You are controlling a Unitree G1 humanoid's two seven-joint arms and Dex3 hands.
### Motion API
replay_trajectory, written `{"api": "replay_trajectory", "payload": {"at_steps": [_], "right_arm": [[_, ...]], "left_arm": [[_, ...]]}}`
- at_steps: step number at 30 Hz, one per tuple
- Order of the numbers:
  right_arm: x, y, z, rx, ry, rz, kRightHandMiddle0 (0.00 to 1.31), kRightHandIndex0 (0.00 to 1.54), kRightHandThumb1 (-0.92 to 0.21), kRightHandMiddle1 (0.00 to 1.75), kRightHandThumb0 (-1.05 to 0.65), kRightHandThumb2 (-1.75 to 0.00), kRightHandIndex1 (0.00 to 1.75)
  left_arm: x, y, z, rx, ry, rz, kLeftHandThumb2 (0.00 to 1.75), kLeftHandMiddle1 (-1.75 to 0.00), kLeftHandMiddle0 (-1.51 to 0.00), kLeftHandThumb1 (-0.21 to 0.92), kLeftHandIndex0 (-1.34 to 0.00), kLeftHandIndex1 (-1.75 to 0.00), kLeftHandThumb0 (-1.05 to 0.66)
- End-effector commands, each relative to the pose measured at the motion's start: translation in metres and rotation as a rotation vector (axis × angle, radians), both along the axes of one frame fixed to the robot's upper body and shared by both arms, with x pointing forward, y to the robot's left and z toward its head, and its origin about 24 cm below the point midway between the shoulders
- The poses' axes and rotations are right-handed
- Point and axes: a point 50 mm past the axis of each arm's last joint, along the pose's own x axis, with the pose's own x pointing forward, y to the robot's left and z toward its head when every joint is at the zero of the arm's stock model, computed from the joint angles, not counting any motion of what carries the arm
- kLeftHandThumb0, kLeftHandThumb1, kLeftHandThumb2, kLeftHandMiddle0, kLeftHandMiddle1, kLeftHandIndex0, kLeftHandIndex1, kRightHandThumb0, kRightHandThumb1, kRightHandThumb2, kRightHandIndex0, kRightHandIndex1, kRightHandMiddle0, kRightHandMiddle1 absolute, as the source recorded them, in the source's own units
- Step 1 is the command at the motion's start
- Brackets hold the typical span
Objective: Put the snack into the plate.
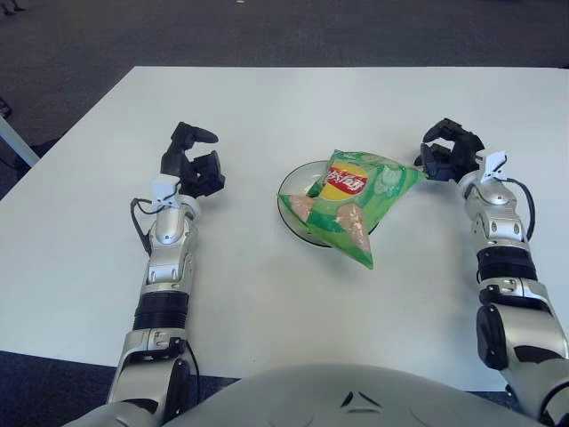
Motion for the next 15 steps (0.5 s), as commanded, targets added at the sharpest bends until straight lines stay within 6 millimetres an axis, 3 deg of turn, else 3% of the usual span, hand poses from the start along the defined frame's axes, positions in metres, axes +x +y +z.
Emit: {"api": "replay_trajectory", "payload": {"at_steps": [1, 7, 15], "right_arm": [[-0.009, 0.001, -0.015, 0.135, 0.056, -0.064, 0.62, 0.92, -0.03, 1.75, -0.01, -1.56, 1.47], [-0.014, 0.002, -0.024, 0.207, 0.108, -0.096, 0.72, 0.98, 0.1, 1.75, -0.01, -1.7, 1.51], [-0.016, 0.006, -0.031, 0.344, 0.152, -0.169, 0.72, 0.98, 0.11, 1.75, -0.01, -1.74, 1.58]], "left_arm": [[-0.034, -0.004, -0.064, -0.082, 0.252, 0.044, 1.05, -1.75, -1.34, 0.53, -0.44, -1.75, -0.41], [-0.034, -0.004, -0.064, -0.075, 0.247, 0.046, 1.05, -1.75, -1.34, 0.53, -0.44, -1.75, -0.41], [-0.034, -0.003, -0.063, -0.066, 0.245, 0.051, 1.06, -1.75, -1.34, 0.53, -0.44, -1.75, -0.41]]}}
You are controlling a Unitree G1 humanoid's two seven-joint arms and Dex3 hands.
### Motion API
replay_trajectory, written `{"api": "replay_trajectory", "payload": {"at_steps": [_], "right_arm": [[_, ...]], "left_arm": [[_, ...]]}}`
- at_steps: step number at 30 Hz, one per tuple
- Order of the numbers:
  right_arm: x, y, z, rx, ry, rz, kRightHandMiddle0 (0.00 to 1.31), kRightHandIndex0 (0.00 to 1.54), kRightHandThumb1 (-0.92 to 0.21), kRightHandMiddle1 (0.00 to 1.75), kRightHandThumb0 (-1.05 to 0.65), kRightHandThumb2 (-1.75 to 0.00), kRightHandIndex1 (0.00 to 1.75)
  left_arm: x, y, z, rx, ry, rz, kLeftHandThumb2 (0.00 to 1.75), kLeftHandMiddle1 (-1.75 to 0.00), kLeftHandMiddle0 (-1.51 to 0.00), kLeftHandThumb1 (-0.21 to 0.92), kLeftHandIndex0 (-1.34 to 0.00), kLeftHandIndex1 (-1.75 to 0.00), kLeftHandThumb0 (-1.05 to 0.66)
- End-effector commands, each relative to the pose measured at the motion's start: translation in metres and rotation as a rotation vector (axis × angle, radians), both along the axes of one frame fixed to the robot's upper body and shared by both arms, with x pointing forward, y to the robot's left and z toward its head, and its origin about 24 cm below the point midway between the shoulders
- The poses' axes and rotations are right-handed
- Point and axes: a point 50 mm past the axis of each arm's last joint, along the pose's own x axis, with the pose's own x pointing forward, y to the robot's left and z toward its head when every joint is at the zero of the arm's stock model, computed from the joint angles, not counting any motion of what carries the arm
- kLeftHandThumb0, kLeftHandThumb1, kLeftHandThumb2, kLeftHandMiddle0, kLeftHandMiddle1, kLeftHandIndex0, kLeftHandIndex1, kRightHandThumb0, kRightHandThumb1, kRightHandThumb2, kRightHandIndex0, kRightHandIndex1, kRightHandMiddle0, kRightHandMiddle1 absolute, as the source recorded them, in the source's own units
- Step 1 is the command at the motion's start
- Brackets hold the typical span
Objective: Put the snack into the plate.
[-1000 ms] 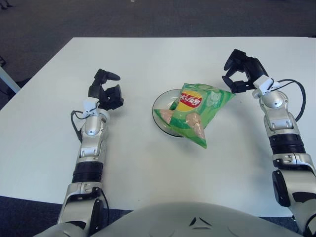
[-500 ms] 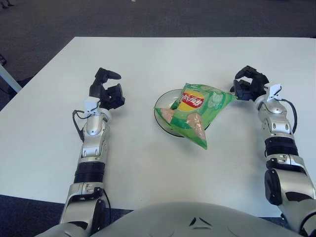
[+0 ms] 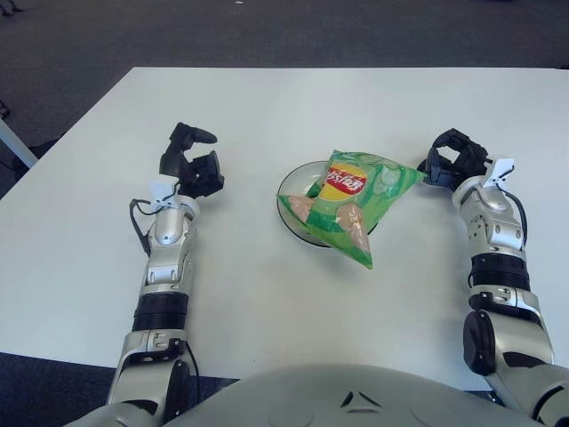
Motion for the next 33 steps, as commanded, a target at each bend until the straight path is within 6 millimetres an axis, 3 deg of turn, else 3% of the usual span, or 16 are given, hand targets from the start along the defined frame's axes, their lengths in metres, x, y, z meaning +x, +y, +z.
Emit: {"api": "replay_trajectory", "payload": {"at_steps": [1, 8, 19, 33], "right_arm": [[-0.008, 0.006, -0.024, 0.118, 0.108, -0.041, 0.72, 0.98, 0.11, 1.75, -0.01, -1.74, 1.59], [-0.017, 0.011, -0.035, 0.194, 0.146, -0.084, 0.7, 0.96, 0.1, 1.75, 0.0, -1.75, 1.63], [-0.036, 0.025, -0.049, 0.173, 0.186, -0.097, 0.69, 0.93, 0.08, 1.75, -0.01, -1.75, 1.68], [-0.049, 0.032, -0.052, -0.113, -0.019, -0.091, 0.68, 0.88, 0.06, 1.75, -0.01, -1.75, 1.75]], "left_arm": [[-0.033, -0.003, -0.062, -0.065, 0.239, 0.045, 1.06, -1.75, -1.34, 0.52, -0.44, -1.75, -0.41], [-0.033, -0.003, -0.062, -0.063, 0.243, 0.037, 1.06, -1.75, -1.34, 0.53, -0.44, -1.75, -0.41], [-0.033, -0.002, -0.061, -0.081, 0.248, 0.044, 1.05, -1.75, -1.34, 0.53, -0.44, -1.75, -0.41], [-0.033, -0.007, -0.058, -0.099, 0.233, 0.035, 1.07, -1.75, -1.36, 0.52, -0.45, -1.75, -0.42]]}}
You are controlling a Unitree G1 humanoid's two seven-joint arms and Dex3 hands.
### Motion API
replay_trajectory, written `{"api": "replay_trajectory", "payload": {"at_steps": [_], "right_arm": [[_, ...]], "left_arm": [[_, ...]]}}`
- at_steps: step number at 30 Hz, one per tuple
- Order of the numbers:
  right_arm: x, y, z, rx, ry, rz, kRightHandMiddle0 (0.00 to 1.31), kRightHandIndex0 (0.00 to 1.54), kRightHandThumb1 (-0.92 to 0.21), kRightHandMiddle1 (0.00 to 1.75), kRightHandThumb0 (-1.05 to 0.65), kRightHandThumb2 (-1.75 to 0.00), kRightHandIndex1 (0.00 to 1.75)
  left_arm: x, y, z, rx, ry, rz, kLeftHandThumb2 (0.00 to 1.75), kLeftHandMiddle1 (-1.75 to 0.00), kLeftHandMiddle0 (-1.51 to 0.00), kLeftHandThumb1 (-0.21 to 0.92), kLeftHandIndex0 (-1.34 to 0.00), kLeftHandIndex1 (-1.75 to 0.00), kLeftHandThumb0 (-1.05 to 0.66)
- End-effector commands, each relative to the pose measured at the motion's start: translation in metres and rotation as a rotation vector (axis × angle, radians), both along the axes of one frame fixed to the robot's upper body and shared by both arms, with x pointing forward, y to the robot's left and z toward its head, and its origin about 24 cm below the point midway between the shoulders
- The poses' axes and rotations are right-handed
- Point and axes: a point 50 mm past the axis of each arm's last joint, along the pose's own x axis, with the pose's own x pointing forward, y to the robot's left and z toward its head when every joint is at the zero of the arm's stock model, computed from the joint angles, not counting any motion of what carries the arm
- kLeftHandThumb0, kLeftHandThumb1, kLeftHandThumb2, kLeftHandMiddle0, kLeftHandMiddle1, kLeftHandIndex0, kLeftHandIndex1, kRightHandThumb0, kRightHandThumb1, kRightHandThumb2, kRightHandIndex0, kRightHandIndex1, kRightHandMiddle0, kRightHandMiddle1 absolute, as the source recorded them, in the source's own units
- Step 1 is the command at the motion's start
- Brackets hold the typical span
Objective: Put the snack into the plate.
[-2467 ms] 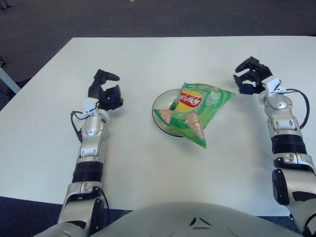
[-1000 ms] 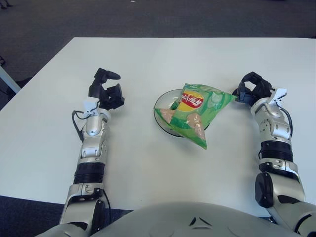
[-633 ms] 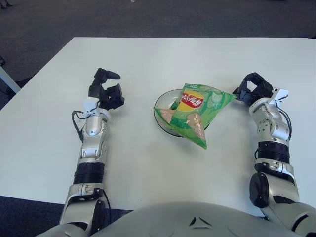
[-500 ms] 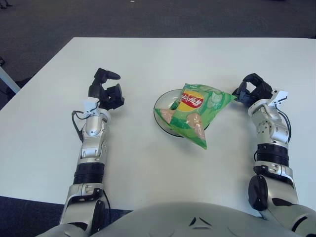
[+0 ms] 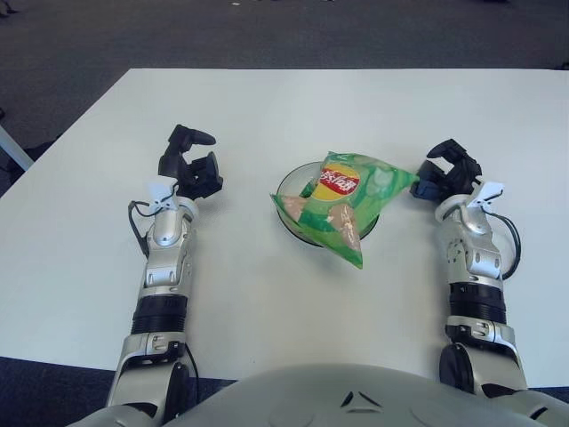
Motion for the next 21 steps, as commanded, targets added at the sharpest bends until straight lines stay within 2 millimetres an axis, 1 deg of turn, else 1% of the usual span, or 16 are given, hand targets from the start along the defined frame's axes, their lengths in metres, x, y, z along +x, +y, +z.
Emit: {"api": "replay_trajectory", "payload": {"at_steps": [1, 5, 9, 13, 16, 17, 18, 19, 21], "right_arm": [[-0.0205, 0.0, -0.0388, -0.046, 0.086, -0.01, 0.68, 0.88, 0.06, 1.75, -0.01, -1.75, 1.75], [-0.021, -0.0004, -0.0421, -0.059, 0.076, 0.001, 0.68, 0.88, 0.06, 1.75, -0.01, -1.75, 1.75], [-0.0207, -0.0009, -0.0447, -0.021, 0.069, 0.015, 0.69, 0.88, 0.06, 1.74, -0.01, -1.75, 1.75], [-0.02, -0.0017, -0.0466, 0.063, 0.078, 0.026, 0.7, 0.89, 0.07, 1.72, -0.01, -1.75, 1.75], [-0.0182, -0.0025, -0.0482, 0.181, 0.095, 0.018, 0.71, 0.89, 0.07, 1.71, -0.01, -1.75, 1.75], [-0.0178, -0.0027, -0.0484, 0.213, 0.097, 0.017, 0.72, 0.98, 0.03, 1.72, -0.12, -1.7, 1.75], [-0.0177, -0.0032, -0.0486, 0.252, 0.099, 0.017, 0.73, 1.13, -0.04, 1.73, -0.27, -1.63, 1.75], [-0.0176, -0.0035, -0.0486, 0.278, 0.1, 0.019, 0.73, 1.21, -0.09, 1.73, -0.37, -1.58, 1.75], [-0.0174, -0.0042, -0.0484, 0.325, 0.101, 0.028, 0.73, 1.28, -0.13, 1.74, -0.45, -1.53, 1.75]], "left_arm": [[-0.0311, -0.0075, -0.0581, -0.082, 0.218, 0.031, 1.07, -1.75, -1.36, 0.51, -0.45, -1.75, -0.42], [-0.0315, -0.0082, -0.0581, -0.077, 0.219, 0.027, 1.08, -1.75, -1.36, 0.51, -0.46, -1.75, -0.42], [-0.0319, -0.009, -0.0579, -0.083, 0.214, 0.021, 1.08, -1.75, -1.35, 0.51, -0.46, -1.75, -0.42], [-0.0324, -0.0101, -0.0571, -0.088, 0.208, 0.02, 1.09, -1.75, -1.35, 0.5, -0.46, -1.75, -0.42], [-0.0325, -0.0102, -0.0567, -0.089, 0.207, 0.022, 1.09, -1.75, -1.34, 0.5, -0.46, -1.75, -0.42], [-0.0326, -0.0102, -0.0566, -0.089, 0.207, 0.022, 1.09, -1.75, -1.34, 0.5, -0.46, -1.75, -0.42], [-0.0329, -0.0104, -0.0565, -0.091, 0.206, 0.02, 1.09, -1.75, -1.34, 0.5, -0.46, -1.75, -0.42], [-0.0331, -0.0105, -0.0565, -0.093, 0.205, 0.019, 1.09, -1.75, -1.34, 0.5, -0.46, -1.75, -0.42], [-0.0334, -0.0107, -0.0564, -0.097, 0.206, 0.016, 1.09, -1.75, -1.34, 0.5, -0.46, -1.75, -0.42]]}}
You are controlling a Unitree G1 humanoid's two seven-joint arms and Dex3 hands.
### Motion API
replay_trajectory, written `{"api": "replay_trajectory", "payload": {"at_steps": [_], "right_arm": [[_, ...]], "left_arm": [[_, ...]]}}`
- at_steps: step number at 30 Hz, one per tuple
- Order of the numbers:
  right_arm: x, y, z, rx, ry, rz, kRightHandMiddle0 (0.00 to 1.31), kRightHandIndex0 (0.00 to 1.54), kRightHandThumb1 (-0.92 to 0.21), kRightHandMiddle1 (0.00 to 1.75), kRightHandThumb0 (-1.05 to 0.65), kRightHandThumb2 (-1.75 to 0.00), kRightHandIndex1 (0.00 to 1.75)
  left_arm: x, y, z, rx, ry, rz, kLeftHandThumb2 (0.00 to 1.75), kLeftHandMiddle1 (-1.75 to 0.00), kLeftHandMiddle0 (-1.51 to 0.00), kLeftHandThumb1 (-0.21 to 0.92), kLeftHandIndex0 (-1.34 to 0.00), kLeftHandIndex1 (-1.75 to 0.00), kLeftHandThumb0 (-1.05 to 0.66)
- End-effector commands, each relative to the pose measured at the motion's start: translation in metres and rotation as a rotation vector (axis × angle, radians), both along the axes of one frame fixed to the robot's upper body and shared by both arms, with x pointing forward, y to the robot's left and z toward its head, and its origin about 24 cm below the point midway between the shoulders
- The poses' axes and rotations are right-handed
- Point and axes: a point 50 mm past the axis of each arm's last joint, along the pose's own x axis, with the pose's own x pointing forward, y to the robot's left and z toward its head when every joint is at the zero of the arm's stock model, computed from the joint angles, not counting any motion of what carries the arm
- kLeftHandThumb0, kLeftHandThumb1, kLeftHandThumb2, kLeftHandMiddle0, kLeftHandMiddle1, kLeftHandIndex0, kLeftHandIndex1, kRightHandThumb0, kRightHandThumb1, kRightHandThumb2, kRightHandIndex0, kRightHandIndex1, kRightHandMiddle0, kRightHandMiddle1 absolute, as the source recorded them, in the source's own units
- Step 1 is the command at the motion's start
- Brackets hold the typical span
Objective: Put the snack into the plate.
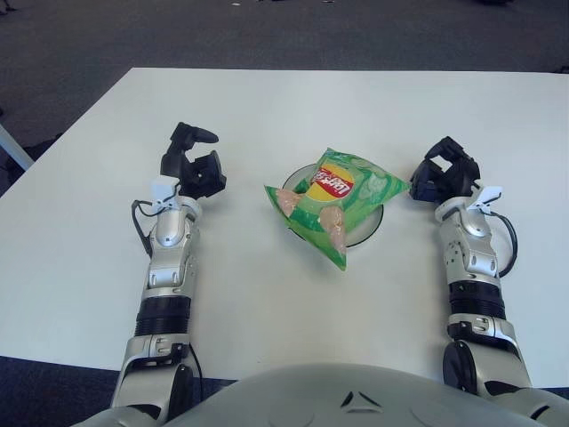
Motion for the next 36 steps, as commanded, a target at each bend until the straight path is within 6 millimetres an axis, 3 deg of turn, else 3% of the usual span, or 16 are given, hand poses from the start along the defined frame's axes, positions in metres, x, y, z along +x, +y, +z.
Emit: {"api": "replay_trajectory", "payload": {"at_steps": [1, 16, 30, 36], "right_arm": [[-0.0181, 0.0032, -0.0407, 0.183, 0.15, 0.0, 0.73, 1.3, -0.15, 1.74, -0.48, -1.52, 1.75], [-0.0176, -0.0008, -0.04, 0.185, 0.131, 0.044, 0.67, 1.29, -0.25, 1.75, -0.51, -1.41, 1.75], [-0.0196, -0.003, -0.0407, 0.16, 0.122, 0.056, 0.65, 1.29, -0.27, 1.75, -0.5, -1.38, 1.75], [-0.0209, -0.0037, -0.0411, 0.148, 0.122, 0.055, 0.65, 1.29, -0.27, 1.75, -0.5, -1.38, 1.75]], "left_arm": [[-0.0318, -0.0056, -0.061, -0.084, 0.231, 0.02, 1.09, -1.75, -1.34, 0.5, -0.46, -1.75, -0.42], [-0.0327, -0.0072, -0.0598, -0.084, 0.238, 0.021, 1.08, -1.75, -1.34, 0.51, -0.46, -1.75, -0.42], [-0.0356, -0.0072, -0.0599, -0.084, 0.244, 0.028, 1.12, -1.75, -1.31, 0.48, -0.48, -1.75, -0.43], [-0.0372, -0.0078, -0.0598, -0.073, 0.243, 0.031, 1.27, -1.75, -1.33, 0.36, -0.58, -1.75, -0.47]]}}
